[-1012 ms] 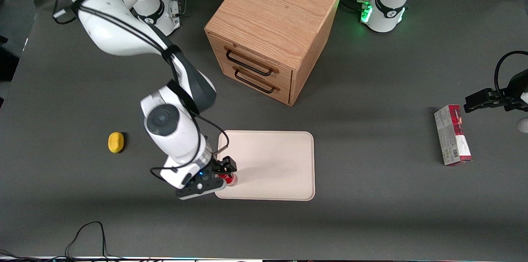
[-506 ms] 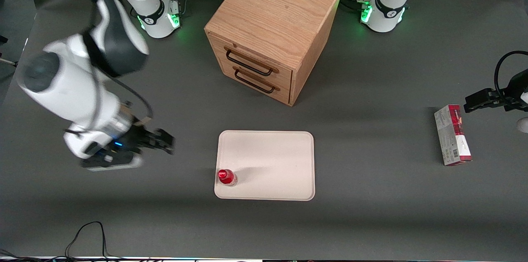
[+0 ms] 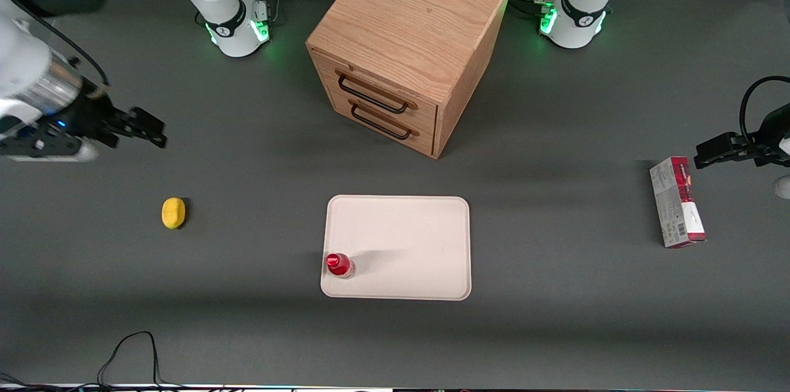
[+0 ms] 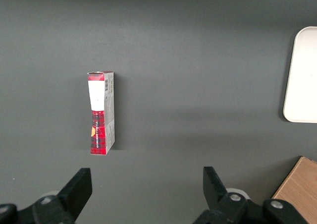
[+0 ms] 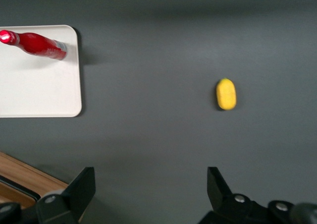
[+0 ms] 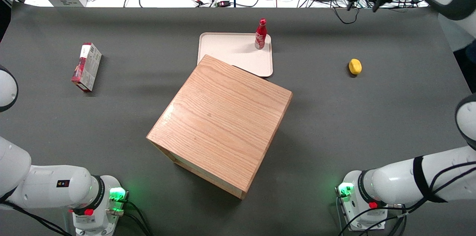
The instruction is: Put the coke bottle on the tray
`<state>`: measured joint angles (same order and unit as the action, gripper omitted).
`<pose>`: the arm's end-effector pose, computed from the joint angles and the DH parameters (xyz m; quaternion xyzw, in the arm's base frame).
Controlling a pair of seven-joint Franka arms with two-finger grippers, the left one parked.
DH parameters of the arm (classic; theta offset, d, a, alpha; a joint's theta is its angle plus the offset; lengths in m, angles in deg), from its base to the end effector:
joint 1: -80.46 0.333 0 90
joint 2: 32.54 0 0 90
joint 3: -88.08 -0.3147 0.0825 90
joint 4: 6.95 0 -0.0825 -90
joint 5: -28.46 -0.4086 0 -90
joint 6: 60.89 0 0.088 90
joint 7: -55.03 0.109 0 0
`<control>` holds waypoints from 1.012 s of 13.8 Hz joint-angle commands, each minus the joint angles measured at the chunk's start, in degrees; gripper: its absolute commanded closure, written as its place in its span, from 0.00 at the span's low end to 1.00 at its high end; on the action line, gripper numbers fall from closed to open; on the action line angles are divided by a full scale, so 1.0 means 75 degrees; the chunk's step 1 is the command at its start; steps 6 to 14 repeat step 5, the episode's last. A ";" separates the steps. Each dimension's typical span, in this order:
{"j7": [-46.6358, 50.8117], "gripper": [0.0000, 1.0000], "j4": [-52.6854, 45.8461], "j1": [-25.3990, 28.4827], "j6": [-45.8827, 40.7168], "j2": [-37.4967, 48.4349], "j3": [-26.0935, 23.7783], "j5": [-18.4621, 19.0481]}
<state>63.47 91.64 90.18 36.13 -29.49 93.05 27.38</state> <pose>0.5691 0.0480 0.5875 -0.9993 0.0332 -0.0114 0.0131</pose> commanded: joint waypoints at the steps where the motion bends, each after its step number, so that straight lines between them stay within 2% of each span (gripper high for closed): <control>1: -0.0526 0.00 0.0215 0.0086 -0.0057 0.0261 0.0483 -0.0172; 14: -0.0586 0.00 -0.0018 0.0074 -0.0069 0.0063 0.0614 -0.0149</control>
